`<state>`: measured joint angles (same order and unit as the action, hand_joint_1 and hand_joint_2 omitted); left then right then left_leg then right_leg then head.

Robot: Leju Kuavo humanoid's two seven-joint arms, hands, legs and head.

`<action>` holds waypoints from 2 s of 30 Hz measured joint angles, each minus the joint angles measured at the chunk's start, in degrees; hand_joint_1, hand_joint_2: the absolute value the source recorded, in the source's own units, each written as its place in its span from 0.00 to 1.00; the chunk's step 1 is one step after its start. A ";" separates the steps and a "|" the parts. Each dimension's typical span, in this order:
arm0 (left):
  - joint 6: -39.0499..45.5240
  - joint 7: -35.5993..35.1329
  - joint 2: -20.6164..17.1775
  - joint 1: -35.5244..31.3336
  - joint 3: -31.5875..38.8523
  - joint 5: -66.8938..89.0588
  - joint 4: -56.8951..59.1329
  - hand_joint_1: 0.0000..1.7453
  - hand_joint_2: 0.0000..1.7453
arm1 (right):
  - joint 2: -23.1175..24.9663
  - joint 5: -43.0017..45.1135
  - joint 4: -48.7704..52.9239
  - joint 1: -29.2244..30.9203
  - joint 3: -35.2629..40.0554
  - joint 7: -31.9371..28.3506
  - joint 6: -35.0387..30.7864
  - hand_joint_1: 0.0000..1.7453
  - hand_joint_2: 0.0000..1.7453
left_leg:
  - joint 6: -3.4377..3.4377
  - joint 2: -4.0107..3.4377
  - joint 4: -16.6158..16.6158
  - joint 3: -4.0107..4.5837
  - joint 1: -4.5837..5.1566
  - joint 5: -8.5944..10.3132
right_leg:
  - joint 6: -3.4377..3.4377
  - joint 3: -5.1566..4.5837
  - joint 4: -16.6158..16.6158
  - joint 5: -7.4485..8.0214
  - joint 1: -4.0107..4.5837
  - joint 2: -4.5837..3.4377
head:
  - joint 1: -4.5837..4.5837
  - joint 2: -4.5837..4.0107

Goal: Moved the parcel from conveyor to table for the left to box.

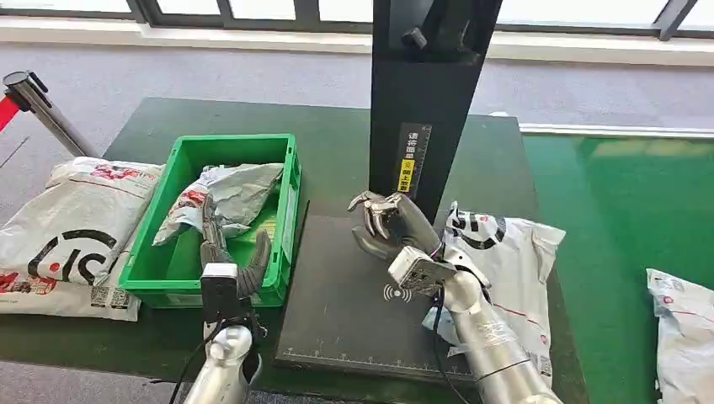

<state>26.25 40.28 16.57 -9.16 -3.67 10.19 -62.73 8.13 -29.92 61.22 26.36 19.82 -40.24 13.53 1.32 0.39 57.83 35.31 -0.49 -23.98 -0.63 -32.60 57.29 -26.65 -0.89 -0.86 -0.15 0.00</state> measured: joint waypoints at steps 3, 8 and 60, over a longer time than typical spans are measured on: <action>0.00 0.00 -0.02 0.00 0.00 -0.09 0.02 0.00 1.00 | -1.01 -0.64 -0.46 0.61 2.41 0.04 -1.26 0.00 1.00 | 0.00 0.00 0.00 0.00 0.00 0.00 | 0.00 0.01 -0.01 0.00 0.00 0.00 | -0.02 0.00; 0.02 0.00 -0.02 0.00 0.02 -0.17 0.02 0.00 1.00 | -1.69 -2.56 -2.12 1.46 3.72 0.07 -5.30 0.00 1.00 | 0.00 0.01 0.00 0.00 0.01 0.01 | 0.00 0.02 -0.01 0.01 0.00 0.01 | 0.00 0.00; -8.59 -25.33 4.83 -25.15 -49.80 3.10 29.34 0.00 1.00 | 10.58 -28.70 14.01 13.70 -53.10 0.37 -53.70 0.00 1.00 | -0.25 0.33 0.10 0.10 0.17 0.18 | -0.24 0.02 -0.02 0.15 -0.27 0.40 | 0.00 0.00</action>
<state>17.66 14.95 21.40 -34.31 -53.47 13.29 -33.39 18.71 -58.62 75.23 40.06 -33.29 -39.87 -40.17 1.07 0.73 57.93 35.41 -0.32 -23.80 -0.86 -32.58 57.27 -26.49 -1.16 -0.47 -0.15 0.00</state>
